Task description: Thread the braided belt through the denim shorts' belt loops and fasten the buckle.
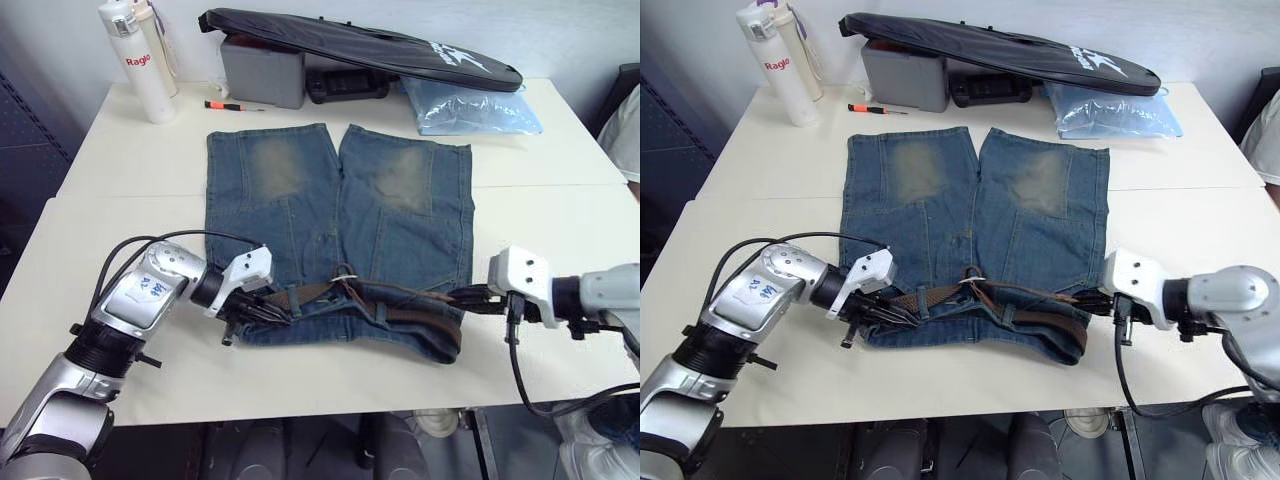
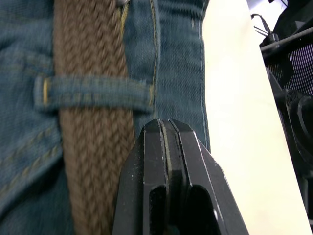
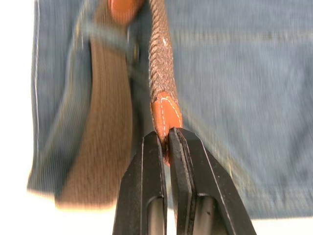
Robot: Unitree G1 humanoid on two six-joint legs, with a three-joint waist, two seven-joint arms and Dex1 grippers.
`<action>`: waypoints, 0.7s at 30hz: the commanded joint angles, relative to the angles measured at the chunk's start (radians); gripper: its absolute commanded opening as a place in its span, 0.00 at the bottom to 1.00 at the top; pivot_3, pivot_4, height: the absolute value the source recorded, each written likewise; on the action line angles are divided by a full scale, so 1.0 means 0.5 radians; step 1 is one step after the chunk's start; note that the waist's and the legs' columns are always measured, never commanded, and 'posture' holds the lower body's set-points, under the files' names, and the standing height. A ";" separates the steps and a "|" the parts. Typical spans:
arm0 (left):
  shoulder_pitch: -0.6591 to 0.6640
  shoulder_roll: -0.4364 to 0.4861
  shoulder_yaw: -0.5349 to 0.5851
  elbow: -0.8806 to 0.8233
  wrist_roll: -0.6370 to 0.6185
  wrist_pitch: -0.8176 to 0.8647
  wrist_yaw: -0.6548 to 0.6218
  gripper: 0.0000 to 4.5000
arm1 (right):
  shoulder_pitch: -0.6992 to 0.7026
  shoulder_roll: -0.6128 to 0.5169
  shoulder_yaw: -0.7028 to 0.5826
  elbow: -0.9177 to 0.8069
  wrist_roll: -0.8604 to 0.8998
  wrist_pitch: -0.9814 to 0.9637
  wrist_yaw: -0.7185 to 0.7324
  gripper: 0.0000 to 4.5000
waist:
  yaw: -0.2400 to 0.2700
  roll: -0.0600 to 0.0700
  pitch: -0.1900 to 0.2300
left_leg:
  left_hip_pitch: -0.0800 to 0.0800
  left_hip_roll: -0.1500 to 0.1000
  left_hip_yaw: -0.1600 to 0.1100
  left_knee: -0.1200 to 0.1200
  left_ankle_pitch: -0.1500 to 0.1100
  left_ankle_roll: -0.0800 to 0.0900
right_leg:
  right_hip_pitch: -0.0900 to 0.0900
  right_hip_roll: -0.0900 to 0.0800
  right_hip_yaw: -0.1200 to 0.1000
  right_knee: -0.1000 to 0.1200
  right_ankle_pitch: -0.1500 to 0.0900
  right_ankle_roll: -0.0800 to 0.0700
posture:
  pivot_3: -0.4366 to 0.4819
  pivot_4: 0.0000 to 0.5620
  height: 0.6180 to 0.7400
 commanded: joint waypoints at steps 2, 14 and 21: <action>-0.008 0.086 -0.017 0.021 0.050 -0.043 -0.089 0.00 | 0.158 -0.088 -0.196 0.052 -0.170 -0.355 0.009 0.00 | 0.002 0.000 0.000 | 0.000 0.000 0.000 0.000 0.000 0.000 | 0.000 0.000 0.000 0.000 0.000 0.000 | 0.48 0.27 1.00; 0.031 0.246 -0.016 0.102 0.104 -0.170 -0.235 0.00 | 0.465 0.102 -0.193 -0.046 -0.479 -1.283 -0.219 0.00 | -0.005 0.000 0.000 | 0.003 0.001 0.001 0.000 0.000 0.000 | 0.001 0.000 0.001 0.001 0.000 0.000 | 0.48 0.27 1.00; 0.004 0.308 -0.022 0.181 0.158 -0.252 -0.309 0.00 | 0.557 0.114 -0.131 -0.019 -0.512 -1.351 -0.267 0.00 | -0.005 0.000 0.000 | 0.003 0.000 0.001 0.000 0.000 0.000 | 0.001 0.000 0.002 0.001 0.000 0.000 | 0.48 0.27 1.00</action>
